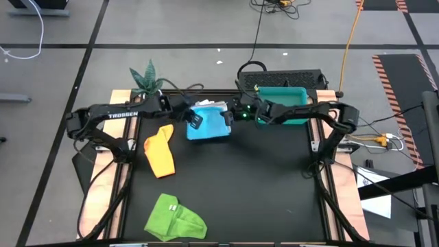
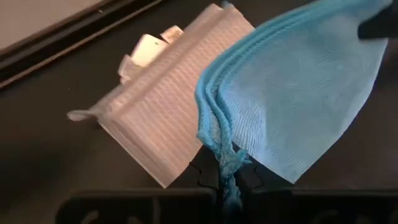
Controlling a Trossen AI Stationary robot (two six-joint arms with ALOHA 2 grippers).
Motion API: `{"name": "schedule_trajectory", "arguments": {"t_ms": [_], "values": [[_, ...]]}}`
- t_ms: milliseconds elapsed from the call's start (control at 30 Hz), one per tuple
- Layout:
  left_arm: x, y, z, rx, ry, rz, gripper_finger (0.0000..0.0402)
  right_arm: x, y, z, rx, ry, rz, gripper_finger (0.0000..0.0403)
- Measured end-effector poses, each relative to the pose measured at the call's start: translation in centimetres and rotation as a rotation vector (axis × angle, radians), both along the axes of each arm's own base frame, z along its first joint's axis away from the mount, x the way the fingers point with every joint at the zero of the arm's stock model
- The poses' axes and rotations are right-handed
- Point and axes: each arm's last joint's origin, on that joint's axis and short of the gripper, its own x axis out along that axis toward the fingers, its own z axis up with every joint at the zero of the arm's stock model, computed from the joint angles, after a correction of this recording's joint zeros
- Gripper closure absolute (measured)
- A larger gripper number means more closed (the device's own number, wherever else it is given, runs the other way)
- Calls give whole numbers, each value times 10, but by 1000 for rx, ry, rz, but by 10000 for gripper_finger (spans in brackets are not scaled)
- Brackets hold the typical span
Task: Fold microfiber towels
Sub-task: Stack the blue microfiber towel on the gray microfiber towel
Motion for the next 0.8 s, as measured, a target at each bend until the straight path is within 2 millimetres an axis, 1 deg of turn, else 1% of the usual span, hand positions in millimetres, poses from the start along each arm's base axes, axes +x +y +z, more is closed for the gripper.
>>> {"name": "schedule_trajectory", "arguments": {"t_ms": [67,200,433,533,667,800], "values": [[-2,9,-4,-15,10,-17,399,4,-9,-3,1,11,-12,403],[-5,23,-10,-33,32,-27,398,6,-21,-11,5,34,-33,403],[-3,36,-25,-47,65,-62,391,3,-35,-21,6,55,-64,403],[0,38,-33,-56,92,-82,385,3,-38,-25,10,63,-70,403],[0,39,-36,-32,120,-70,369,1,-39,-25,0,72,-69,403],[-1,42,-35,17,153,-42,335,-3,-45,-26,6,86,-86,403]]}}
